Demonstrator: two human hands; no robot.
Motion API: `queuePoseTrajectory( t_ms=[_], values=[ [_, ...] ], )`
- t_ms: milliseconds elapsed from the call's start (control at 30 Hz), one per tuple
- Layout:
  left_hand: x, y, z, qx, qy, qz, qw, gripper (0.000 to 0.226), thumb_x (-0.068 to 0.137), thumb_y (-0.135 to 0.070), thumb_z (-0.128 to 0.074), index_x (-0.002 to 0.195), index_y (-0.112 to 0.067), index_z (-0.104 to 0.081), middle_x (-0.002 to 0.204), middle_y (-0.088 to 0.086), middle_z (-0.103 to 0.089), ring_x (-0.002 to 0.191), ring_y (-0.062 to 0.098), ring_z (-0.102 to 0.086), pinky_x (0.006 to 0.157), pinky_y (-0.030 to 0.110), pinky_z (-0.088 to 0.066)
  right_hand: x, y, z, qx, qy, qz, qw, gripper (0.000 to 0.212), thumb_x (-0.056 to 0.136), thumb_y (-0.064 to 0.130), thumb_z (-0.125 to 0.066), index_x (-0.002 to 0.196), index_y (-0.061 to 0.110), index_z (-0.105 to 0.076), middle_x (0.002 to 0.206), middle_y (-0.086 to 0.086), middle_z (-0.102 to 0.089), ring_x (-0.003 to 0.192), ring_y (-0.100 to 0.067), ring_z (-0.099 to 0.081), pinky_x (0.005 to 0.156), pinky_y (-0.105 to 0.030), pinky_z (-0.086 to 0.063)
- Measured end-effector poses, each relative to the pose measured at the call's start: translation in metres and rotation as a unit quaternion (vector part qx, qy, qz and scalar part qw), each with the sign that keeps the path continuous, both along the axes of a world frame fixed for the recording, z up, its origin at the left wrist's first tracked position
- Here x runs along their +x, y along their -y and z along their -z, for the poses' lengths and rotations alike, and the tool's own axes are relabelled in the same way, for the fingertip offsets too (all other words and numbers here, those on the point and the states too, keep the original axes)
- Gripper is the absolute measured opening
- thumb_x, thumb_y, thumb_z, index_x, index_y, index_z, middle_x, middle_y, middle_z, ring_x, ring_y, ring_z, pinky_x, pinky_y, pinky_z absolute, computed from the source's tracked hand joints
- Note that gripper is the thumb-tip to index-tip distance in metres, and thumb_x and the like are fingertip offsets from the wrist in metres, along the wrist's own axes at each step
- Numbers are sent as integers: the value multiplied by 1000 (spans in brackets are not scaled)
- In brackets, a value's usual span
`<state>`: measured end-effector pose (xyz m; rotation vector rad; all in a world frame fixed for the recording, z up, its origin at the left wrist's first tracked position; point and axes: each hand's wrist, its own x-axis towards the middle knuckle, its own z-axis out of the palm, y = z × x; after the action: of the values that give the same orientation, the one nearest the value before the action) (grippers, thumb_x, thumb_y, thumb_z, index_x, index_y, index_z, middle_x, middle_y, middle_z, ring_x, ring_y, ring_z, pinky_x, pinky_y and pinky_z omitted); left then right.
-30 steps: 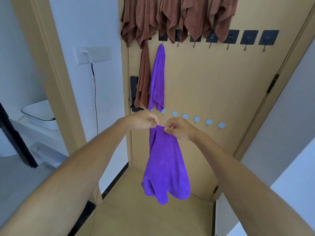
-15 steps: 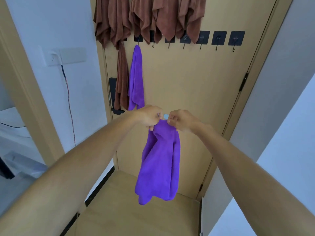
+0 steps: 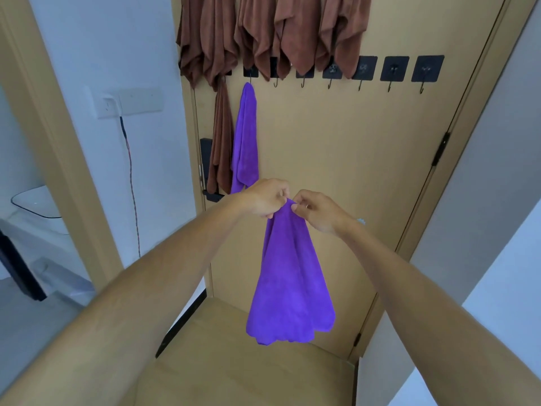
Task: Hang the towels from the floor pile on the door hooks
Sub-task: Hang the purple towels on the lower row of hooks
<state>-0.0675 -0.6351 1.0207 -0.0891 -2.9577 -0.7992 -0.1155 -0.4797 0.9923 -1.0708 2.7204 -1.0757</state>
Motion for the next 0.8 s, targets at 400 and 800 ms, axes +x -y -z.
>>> queuePoseTrajectory(
  t_ms=[400, 800],
  values=[
    [-101, 104, 7, 62, 34, -7, 997, 16, 100, -20, -36, 89, -17, -48, 72, 8, -56, 59, 19, -60, 46, 21, -49, -100, 93, -1, -83, 1, 59, 995, 12, 93, 9, -48, 85, 10, -57, 67, 5, -48, 61, -8, -40, 55, -15, -33],
    [-245, 221, -45, 20, -80, 83, 993, 3, 100, -14, -41, 98, -13, -43, 72, -5, -48, 61, 9, -43, 61, 26, -42, -220, 197, -54, -75, -137, 88, 984, 12, 92, 7, -47, 85, 17, -45, 67, 12, -44, 60, -4, -43, 57, -14, -33]
  ],
)
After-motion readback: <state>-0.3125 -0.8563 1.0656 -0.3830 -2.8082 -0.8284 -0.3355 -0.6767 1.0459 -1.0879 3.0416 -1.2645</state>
